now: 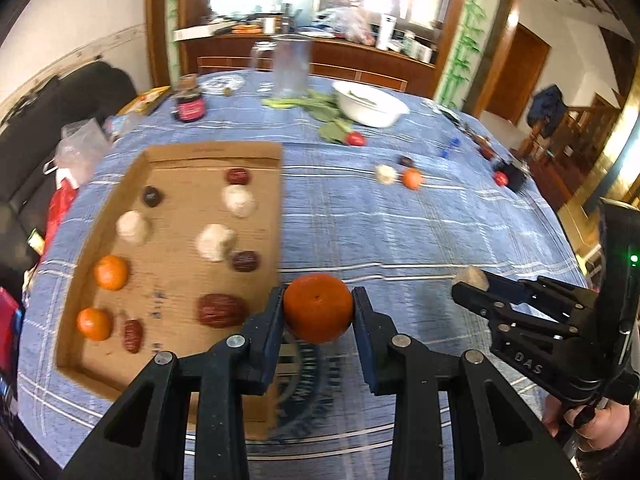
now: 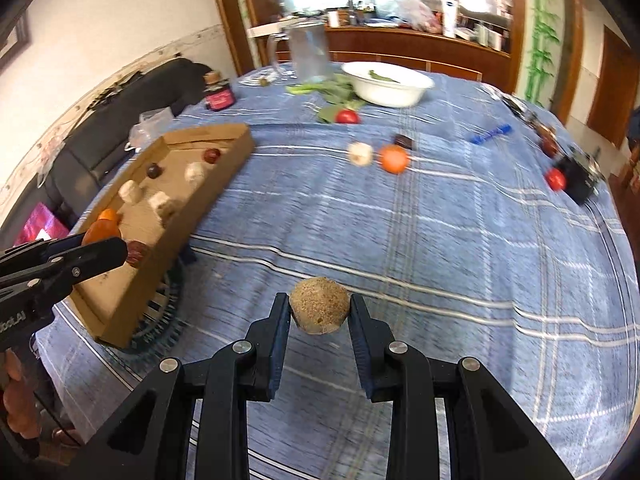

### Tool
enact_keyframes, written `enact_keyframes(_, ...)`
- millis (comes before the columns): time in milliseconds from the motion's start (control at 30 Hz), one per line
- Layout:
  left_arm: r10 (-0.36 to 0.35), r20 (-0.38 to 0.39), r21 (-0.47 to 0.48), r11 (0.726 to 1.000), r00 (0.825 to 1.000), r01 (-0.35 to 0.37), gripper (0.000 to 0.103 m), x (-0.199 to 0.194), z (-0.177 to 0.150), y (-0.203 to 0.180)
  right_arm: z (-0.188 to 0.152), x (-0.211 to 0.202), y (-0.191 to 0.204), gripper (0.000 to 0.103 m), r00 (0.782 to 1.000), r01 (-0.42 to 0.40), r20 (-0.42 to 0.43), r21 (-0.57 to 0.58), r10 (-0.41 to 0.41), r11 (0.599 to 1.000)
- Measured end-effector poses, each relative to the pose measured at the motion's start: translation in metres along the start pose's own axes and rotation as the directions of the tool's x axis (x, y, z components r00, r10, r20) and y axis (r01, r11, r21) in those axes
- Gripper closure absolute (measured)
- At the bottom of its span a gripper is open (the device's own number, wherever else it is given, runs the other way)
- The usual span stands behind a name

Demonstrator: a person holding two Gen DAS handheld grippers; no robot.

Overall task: Organize fruits
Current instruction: 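Carry the tangerine and tan cake over the cardboard tray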

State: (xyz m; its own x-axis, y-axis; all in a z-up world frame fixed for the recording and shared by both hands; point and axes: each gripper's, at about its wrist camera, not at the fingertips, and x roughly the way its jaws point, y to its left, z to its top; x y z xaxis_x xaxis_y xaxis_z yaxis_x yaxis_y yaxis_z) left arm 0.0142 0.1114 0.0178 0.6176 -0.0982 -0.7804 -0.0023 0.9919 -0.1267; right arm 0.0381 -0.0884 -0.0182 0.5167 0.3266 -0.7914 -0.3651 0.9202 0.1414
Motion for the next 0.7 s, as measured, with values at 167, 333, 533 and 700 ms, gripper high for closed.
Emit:
enact_keyframes(167,0.051,0.013,-0.057,0.997,0.999,-0.05,0.071,-0.006,0.003,0.035,0.016,0.006,0.029,0.071,0.999,-0.052,0.006,-0.048,0.052,0.998)
enact_keyframes(333,0.104,0.012,-0.093,0.99,0.995,-0.102,0.071,-0.008,0.005,0.069,0.028,0.012,0.062,0.071,0.995,-0.097,0.003,-0.109,0.097,0.989)
enact_keyframes(533,0.156,0.001,-0.115,0.981,0.988,-0.155,0.071,-0.003,0.01,0.104,0.036,0.019,0.103,0.071,0.988,-0.153,-0.016,-0.179,0.153,0.972)
enact_keyframes(700,0.17,-0.015,-0.129,0.977,0.985,-0.171,0.071,0.007,0.012,0.122,0.033,0.027,0.131,0.07,0.977,-0.213,-0.056,-0.223,0.206,0.951)
